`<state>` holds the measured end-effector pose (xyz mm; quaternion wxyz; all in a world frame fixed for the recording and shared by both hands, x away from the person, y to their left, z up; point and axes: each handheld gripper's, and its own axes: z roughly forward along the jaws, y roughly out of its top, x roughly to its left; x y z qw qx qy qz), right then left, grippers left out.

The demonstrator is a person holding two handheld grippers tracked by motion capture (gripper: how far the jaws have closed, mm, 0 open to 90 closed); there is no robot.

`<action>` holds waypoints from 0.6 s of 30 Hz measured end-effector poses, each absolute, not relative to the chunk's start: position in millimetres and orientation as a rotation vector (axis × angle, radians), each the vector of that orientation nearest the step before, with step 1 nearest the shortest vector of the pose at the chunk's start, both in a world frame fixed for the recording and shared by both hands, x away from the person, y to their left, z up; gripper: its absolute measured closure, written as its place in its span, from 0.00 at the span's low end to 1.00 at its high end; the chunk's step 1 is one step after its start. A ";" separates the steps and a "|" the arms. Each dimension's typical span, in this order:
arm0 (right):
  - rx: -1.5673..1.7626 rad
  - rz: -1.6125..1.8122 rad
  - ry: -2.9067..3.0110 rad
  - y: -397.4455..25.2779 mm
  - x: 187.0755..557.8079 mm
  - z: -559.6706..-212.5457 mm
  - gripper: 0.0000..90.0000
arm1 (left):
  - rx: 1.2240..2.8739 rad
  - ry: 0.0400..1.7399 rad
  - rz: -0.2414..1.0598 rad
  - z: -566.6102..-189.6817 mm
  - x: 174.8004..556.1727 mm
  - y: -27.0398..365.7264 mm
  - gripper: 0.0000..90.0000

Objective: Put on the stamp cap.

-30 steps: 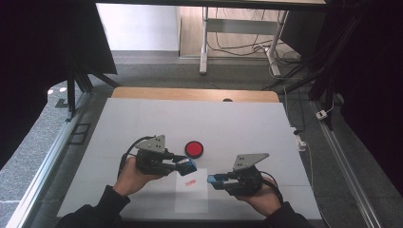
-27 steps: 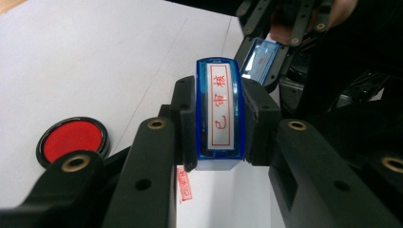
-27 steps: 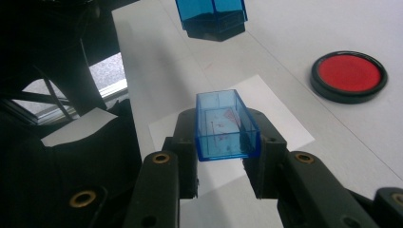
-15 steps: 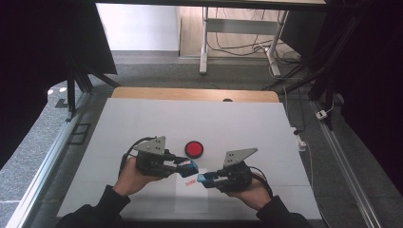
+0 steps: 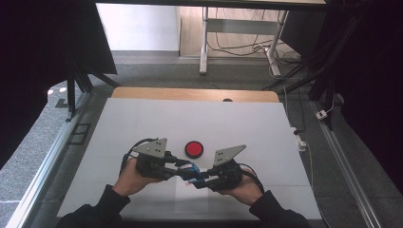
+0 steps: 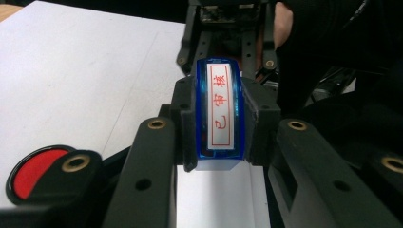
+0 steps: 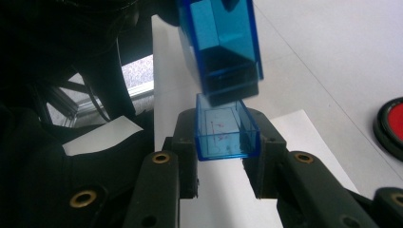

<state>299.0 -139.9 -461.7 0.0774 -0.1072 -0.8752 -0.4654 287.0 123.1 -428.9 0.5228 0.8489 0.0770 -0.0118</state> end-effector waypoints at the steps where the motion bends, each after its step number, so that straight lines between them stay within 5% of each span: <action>1: -0.310 -1.395 -2.619 -138.6 299.0 -461.6 0.76 | 2.034 0.179 -0.030 -428.9 286.7 122.7 0.78; 18: -0.255 -1.389 -2.595 -132.4 298.5 -461.7 0.76 | 2.031 0.114 -0.056 -432.3 286.5 122.6 0.78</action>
